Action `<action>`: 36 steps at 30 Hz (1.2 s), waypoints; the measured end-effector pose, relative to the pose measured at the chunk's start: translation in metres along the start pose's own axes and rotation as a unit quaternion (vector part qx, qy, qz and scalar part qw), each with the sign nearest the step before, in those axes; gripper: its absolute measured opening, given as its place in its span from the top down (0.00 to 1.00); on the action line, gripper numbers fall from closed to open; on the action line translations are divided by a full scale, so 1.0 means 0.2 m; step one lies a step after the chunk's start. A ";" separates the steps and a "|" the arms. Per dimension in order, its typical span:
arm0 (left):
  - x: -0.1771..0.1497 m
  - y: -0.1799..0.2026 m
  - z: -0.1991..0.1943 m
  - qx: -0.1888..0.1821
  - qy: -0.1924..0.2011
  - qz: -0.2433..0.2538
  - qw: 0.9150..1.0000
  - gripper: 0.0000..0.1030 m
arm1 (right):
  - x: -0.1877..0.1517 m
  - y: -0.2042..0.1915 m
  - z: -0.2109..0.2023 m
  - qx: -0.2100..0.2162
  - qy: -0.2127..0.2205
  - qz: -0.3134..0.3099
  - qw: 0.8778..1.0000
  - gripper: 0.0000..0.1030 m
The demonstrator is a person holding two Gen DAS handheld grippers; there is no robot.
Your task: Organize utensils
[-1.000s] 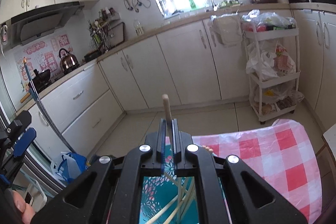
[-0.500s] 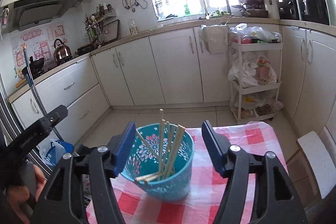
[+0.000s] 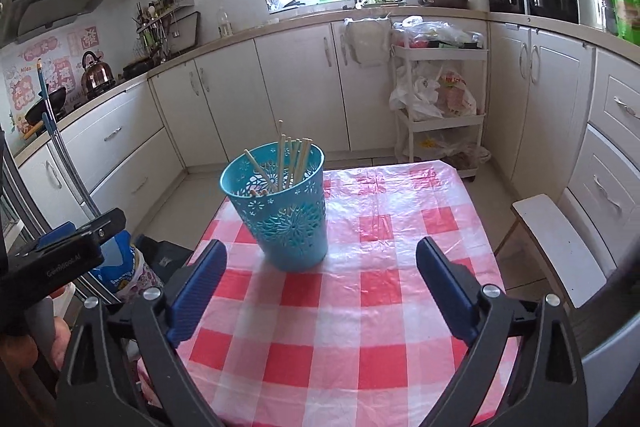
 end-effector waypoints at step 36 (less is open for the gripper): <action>-0.40 -0.23 -1.20 -0.008 0.018 0.019 1.000 0.07 | -0.40 -0.32 -1.24 0.016 0.023 0.043 0.999 0.07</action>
Point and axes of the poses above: each gripper's, at about its wrist camera, not at the fingertips, and z roughly the way its jaws point, y to its right, x to its top, the point moved 5 cm from there along z, roughly the way its jaws point, and after that the axes turned 6 degrees about x, right-handed, at the moved point
